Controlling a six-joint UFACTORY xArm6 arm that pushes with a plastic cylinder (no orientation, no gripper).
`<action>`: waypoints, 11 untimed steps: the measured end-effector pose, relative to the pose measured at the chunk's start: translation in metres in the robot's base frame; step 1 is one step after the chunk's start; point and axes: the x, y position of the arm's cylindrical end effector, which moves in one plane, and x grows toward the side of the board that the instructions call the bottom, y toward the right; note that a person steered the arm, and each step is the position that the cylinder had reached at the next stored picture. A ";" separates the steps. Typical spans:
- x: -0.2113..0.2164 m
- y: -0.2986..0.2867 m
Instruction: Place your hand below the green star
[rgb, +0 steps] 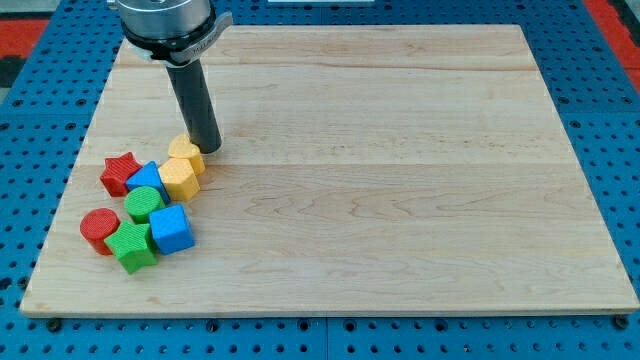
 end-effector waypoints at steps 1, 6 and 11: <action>0.000 0.003; 0.201 0.051; 0.196 -0.040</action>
